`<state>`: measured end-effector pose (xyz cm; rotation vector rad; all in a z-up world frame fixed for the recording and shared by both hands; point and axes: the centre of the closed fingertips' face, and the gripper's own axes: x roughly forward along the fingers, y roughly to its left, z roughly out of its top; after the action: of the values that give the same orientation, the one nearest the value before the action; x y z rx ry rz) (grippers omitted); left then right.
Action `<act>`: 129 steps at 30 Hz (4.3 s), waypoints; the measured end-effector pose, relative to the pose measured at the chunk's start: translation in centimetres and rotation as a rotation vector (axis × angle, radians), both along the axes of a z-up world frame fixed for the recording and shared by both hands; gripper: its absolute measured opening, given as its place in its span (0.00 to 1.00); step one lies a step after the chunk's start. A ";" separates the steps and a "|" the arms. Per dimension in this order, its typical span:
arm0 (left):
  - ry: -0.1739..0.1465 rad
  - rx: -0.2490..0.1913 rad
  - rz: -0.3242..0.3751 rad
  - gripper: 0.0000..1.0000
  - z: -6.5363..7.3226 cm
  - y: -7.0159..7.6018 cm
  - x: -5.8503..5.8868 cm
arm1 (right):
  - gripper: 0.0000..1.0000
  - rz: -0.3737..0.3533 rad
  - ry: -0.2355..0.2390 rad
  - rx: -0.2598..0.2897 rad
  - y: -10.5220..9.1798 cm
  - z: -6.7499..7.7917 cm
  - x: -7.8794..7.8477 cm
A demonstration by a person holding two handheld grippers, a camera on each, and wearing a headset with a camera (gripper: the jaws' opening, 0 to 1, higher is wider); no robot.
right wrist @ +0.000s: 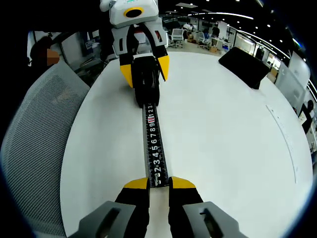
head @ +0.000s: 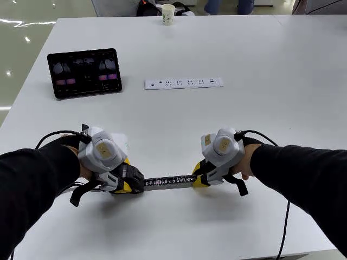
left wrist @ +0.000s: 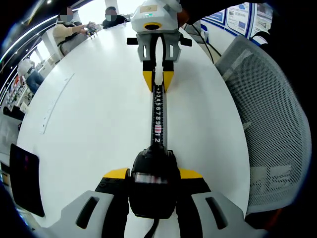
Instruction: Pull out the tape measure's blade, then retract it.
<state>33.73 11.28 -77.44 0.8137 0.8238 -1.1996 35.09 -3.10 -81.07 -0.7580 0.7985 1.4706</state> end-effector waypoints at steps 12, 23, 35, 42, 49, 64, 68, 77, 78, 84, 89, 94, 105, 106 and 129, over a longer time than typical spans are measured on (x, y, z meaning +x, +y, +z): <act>0.000 -0.005 0.002 0.30 -0.1 0.0 0.1 | 0.11 -0.005 0.001 0.001 -0.5 0.1 -0.1; 0.001 -0.005 0.004 0.30 0.0 0.1 0.1 | 0.11 -0.011 0.004 0.003 -1.0 0.1 0.0; 0.000 -0.003 0.003 0.30 0.0 0.2 0.1 | 0.10 -0.011 -0.004 0.000 -1.9 0.0 0.1; 0.000 -0.002 0.003 0.30 0.0 0.1 0.1 | 0.10 -0.015 -0.004 -0.004 -2.5 0.0 0.1; 0.001 -0.002 0.002 0.30 0.0 0.1 0.0 | 0.10 -0.024 -0.003 -0.006 -2.9 -0.1 0.1; 0.000 0.001 0.003 0.30 0.0 0.1 0.0 | 0.10 -0.028 -0.006 -0.016 -3.9 0.0 0.2; 0.000 0.000 0.003 0.30 0.0 0.1 0.0 | 0.10 -0.031 -0.005 -0.017 -4.1 0.1 0.3; -0.002 -0.001 0.004 0.30 0.0 0.1 0.0 | 0.10 -0.036 -0.004 -0.016 -4.7 0.1 0.3; -0.001 -0.001 0.004 0.30 0.0 0.1 0.0 | 0.10 -0.038 -0.004 -0.016 -4.7 0.1 0.3; -0.001 -0.001 0.004 0.30 0.0 0.0 0.0 | 0.10 -0.041 -0.004 -0.016 -5.0 0.2 0.5; -0.001 -0.001 0.005 0.30 0.1 0.0 0.0 | 0.10 -0.045 -0.002 -0.017 -5.4 0.1 0.5; -0.001 -0.001 0.007 0.30 0.1 0.0 -0.1 | 0.10 -0.053 0.001 -0.017 -5.7 0.2 0.5; 0.003 -0.006 0.018 0.30 0.2 0.1 -0.1 | 0.10 -0.062 0.001 -0.021 -6.4 0.3 0.6; 0.003 -0.006 0.018 0.30 0.2 0.1 -0.1 | 0.10 -0.062 0.000 -0.021 -6.5 0.3 0.6; -0.001 -0.008 0.023 0.30 0.1 0.2 0.1 | 0.10 -0.080 0.000 -0.031 -7.6 0.2 0.8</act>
<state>33.83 11.45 -77.35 0.7962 0.8243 -1.1815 35.84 -10.69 -80.87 -0.7409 0.8441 1.3902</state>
